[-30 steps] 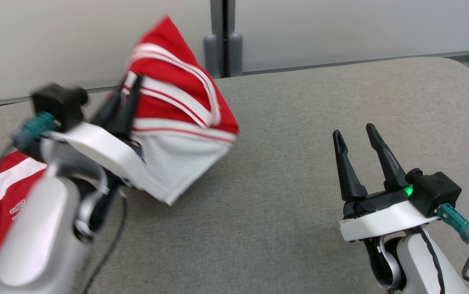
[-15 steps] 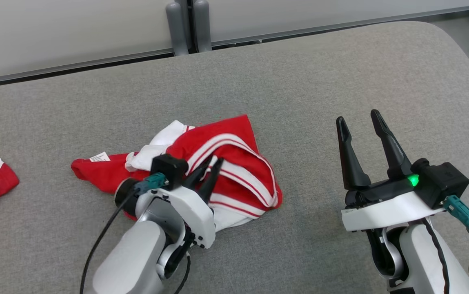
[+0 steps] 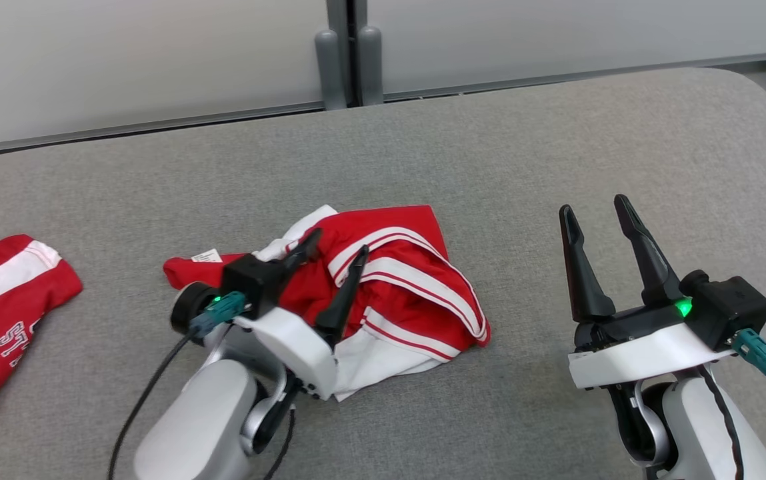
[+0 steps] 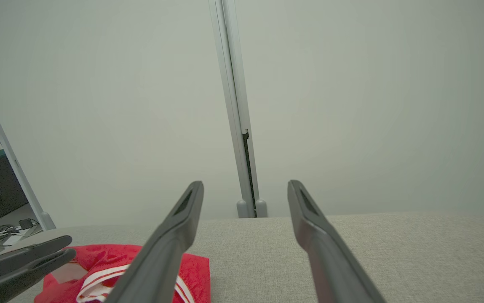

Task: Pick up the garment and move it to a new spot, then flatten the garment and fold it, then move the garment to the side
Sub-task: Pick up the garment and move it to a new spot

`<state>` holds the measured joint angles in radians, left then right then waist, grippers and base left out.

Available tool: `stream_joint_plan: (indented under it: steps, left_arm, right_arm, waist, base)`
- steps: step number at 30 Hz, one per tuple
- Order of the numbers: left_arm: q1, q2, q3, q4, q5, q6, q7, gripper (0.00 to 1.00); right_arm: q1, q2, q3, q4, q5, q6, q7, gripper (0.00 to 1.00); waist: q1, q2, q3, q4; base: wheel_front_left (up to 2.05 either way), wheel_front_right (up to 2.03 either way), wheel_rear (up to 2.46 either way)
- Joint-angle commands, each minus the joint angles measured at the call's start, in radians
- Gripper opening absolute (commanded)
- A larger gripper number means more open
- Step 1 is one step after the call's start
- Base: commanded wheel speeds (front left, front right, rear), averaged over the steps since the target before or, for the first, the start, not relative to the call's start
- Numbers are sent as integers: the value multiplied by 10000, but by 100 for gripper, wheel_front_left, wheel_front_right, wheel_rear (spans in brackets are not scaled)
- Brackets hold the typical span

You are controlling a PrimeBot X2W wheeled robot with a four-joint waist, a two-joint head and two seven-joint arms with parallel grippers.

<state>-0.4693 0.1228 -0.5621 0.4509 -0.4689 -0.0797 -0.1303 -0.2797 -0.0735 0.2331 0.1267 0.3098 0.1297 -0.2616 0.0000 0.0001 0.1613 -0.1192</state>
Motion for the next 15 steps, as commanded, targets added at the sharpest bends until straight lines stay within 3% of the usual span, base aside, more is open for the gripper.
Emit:
stream_joint_plan:
  steps: [1,7,15]
  left_arm:
    - [245,258,199,-358,-58,207,-94,100]
    - [1360,1114,1167,-2149,-284,1135,-428,100]
    - [3032,1741,2366,-3939,-224,2175,-1175,100]
  right_arm:
    - [81,-93,-51,-1,-6,19,-52,100]
    - [295,-168,-88,-63,-95,21,-52,100]
    - [834,-77,-208,-242,-170,19,-52,100]
  waist:
    - [0,-1,-187,239]
    - [0,-1,-434,605]
    - [0,-1,-725,930]
  base:
    - [0,0,0]
    - [0,0,0]
    - [0,0,0]
